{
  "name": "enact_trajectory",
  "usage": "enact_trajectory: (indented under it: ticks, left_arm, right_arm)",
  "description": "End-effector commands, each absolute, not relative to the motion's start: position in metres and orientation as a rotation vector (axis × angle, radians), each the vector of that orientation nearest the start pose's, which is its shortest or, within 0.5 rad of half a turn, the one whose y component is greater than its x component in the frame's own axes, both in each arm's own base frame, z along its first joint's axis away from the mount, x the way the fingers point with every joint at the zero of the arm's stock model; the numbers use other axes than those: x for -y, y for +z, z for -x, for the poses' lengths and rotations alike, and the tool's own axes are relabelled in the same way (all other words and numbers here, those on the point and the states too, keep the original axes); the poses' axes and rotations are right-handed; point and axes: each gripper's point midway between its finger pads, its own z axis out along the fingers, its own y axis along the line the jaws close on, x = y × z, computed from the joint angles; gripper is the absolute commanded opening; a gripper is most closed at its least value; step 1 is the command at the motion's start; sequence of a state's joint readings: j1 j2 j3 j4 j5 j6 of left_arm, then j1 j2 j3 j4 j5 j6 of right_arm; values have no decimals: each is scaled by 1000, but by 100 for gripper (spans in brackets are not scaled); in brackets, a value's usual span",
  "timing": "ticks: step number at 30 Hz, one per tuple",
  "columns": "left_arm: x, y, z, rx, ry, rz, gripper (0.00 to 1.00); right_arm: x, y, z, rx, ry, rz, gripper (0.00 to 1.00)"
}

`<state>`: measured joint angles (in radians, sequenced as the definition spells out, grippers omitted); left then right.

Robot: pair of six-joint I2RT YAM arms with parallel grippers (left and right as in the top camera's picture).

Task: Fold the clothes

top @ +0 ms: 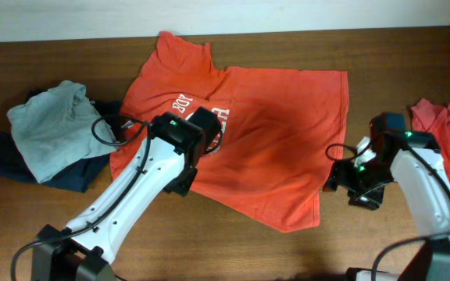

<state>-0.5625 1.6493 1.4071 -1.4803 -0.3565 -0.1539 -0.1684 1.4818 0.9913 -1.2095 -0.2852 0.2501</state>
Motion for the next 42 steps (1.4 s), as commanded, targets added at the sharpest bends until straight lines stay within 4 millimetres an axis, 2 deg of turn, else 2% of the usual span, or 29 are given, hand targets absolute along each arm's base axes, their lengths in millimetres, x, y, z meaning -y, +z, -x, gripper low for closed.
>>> enact_trajectory:
  ticks: [1,3,7,9,10,15,16,17,18,21,23,26,30,31,32,35,36,39,42]
  left_arm:
    - [82,158,-267,-2968,602,-575,1]
    - [80,158,-270,-2966,596,-553,0]
    - [79,158,-271,-2967,596,-546,0]
    - [79,158,-271,-2966,594,-544,1]
    - [79,158,-272,-2965,594,-544,1]
    - [79,158,-272,-2965,594,-543,1]
    - [79,158,-272,-2965,595,-543,1]
    - [79,158,-271,-2966,595,-544,1]
    - [79,158,-271,-2966,595,-543,0]
    - [78,159,-272,-2964,600,-544,0]
    - [76,160,-271,-2961,623,-545,1]
    - [67,163,-268,-2960,692,-558,1]
    - [64,164,-264,-2973,718,-569,0]
    - [63,164,-262,-2979,725,-573,0]
    - [62,164,-261,-2982,728,-576,1]
    - [60,165,-258,-2995,740,-584,0]
    - [59,165,-256,-3001,745,-582,1]
    - [58,166,-254,-3008,751,-586,1]
    - [59,165,-253,-3014,741,-588,3]
  right_arm:
    - [-31,57,-196,-3219,607,-729,73]
    - [-36,51,-190,-3223,648,-738,73]
    - [-54,32,-173,-3243,758,-722,57]
    - [-62,24,-170,-3231,792,-693,56]
    - [-66,19,-170,-3220,813,-681,52]
    - [-74,5,-166,-3213,792,-707,51]
    - [-75,2,-165,-3212,788,-716,45]
    - [-75,0,-163,-3216,778,-729,35]
    - [-74,-1,-162,-3216,769,-728,30]
    - [-67,-4,-163,-3223,685,-718,6]
    - [-59,-1,-167,-3231,601,-711,4]
    - [-32,26,-181,-3236,341,-689,4]
    - [7,78,-196,-3173,-22,-728,4]
    - [20,98,-203,-3136,-135,-714,4]
    - [25,106,-204,-3124,-174,-710,4]
    - [37,121,-205,-3104,-288,-701,4]
    - [48,127,-201,-3076,-397,-747,4]
    - [66,133,-195,-3028,-571,-803,4]
    - [81,137,-190,-2993,-667,-854,4]
